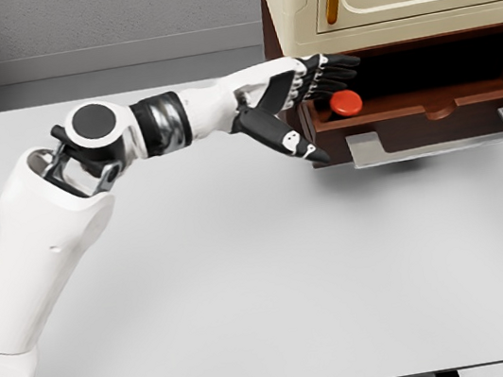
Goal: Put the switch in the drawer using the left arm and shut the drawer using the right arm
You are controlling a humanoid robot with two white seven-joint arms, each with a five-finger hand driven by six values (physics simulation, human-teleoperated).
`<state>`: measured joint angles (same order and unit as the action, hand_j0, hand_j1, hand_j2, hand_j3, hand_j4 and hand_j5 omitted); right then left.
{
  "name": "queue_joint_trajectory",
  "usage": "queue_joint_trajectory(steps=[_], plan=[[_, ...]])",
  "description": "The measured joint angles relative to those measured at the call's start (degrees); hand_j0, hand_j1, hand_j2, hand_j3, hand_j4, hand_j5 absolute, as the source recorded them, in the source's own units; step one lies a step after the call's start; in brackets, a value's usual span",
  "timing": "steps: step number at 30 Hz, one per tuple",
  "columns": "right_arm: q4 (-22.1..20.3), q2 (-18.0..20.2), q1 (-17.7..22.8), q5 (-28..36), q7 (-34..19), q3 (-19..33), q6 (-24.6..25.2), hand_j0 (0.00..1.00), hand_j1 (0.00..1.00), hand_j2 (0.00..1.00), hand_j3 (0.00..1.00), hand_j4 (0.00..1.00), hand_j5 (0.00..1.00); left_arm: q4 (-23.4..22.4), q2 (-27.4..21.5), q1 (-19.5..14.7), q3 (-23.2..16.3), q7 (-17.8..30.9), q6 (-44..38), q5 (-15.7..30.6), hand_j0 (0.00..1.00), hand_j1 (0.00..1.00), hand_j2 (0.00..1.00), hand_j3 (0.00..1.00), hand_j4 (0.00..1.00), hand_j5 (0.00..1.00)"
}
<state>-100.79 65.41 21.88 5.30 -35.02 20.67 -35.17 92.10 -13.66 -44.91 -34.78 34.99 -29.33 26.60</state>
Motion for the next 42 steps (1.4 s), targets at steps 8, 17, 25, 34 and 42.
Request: queue_joint_trajectory(steps=[8,17,25,34,42], plan=[[0.0,0.0,0.1,0.0,0.0,-0.1,0.0,0.58,0.58,0.58,0.58,0.58,0.58,-0.8,3.9,-0.1,0.0,0.0,0.1,-2.4,1.00,1.00,1.00,1.00,1.00,1.00],[0.0,0.0,0.1,0.0,0.0,-0.2,0.0,0.58,0.58,0.58,0.58,0.58,0.58,-2.5,8.8,-2.4,0.0,0.0,2.0,-4.2,1.00,1.00,1.00,1.00,1.00,1.00],[0.0,0.0,0.3,0.0,0.0,-0.3,0.0,0.58,0.58,0.58,0.58,0.58,0.58,2.3,1.6,2.5,1.0,0.0,3.3,-2.3,1.00,1.00,1.00,1.00,1.00,1.00],[0.0,0.0,0.4,0.0,0.0,-0.4,0.0,0.58,0.58,0.58,0.58,0.58,0.58,4.6,-5.3,3.3,2.9,0.0,3.9,1.1,1.00,1.00,1.00,1.00,1.00,1.00],[0.0,0.0,0.4,0.0,0.0,-0.4,0.0,0.59,0.59,0.59,0.59,0.59,0.59,4.0,-4.6,3.3,2.7,0.0,3.7,1.3,1.00,1.00,1.00,1.00,1.00,1.00]])
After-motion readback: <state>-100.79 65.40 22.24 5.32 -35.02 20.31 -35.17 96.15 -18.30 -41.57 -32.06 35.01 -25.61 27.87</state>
